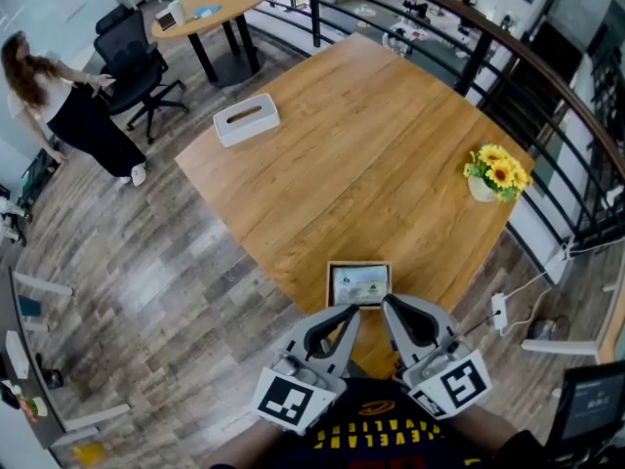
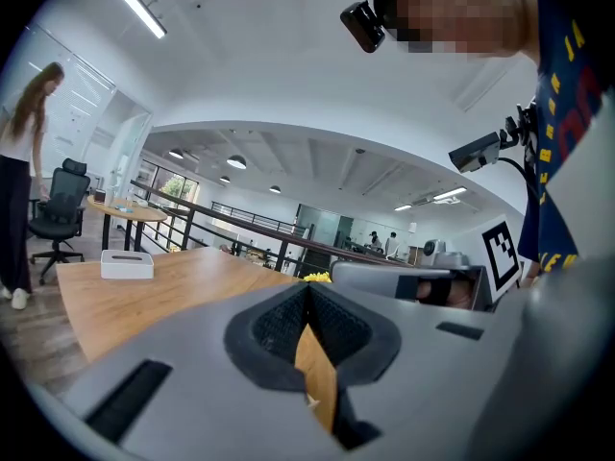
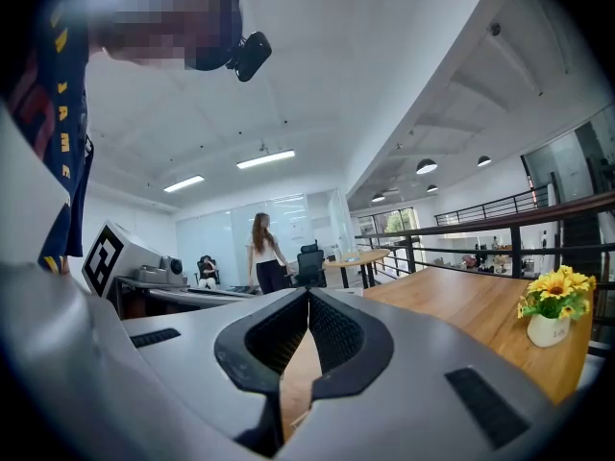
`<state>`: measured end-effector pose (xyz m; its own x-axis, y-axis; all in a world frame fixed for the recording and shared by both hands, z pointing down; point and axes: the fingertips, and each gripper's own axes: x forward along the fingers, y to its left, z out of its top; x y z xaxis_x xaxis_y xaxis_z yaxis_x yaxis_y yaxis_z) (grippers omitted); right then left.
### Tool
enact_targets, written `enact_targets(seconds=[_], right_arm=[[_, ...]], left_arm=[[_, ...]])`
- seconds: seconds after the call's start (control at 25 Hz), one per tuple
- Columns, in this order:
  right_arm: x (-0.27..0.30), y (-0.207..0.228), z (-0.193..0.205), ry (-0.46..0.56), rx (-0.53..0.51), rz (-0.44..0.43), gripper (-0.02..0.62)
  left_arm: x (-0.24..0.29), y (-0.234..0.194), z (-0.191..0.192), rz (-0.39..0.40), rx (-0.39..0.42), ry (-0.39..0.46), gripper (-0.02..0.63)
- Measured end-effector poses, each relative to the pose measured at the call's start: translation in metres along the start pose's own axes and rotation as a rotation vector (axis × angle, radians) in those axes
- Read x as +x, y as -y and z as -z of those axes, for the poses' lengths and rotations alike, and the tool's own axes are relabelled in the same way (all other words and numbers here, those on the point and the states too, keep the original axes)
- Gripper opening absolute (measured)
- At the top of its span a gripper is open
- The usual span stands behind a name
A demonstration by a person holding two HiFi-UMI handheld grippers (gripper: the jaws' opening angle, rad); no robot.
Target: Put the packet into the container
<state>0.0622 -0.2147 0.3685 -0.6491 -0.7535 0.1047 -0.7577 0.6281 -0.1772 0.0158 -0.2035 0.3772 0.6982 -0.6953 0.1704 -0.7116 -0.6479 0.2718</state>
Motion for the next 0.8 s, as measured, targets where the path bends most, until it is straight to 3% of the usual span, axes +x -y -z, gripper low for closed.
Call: enact_targets(seconds=[0.8], right_arm=[[0.0012,-0.0035,-0.0022,0.0,0.007,-0.006,0.011]], left_arm=[[-0.001,0.0014,0.0,0.006,0.02,-0.013,0.0]])
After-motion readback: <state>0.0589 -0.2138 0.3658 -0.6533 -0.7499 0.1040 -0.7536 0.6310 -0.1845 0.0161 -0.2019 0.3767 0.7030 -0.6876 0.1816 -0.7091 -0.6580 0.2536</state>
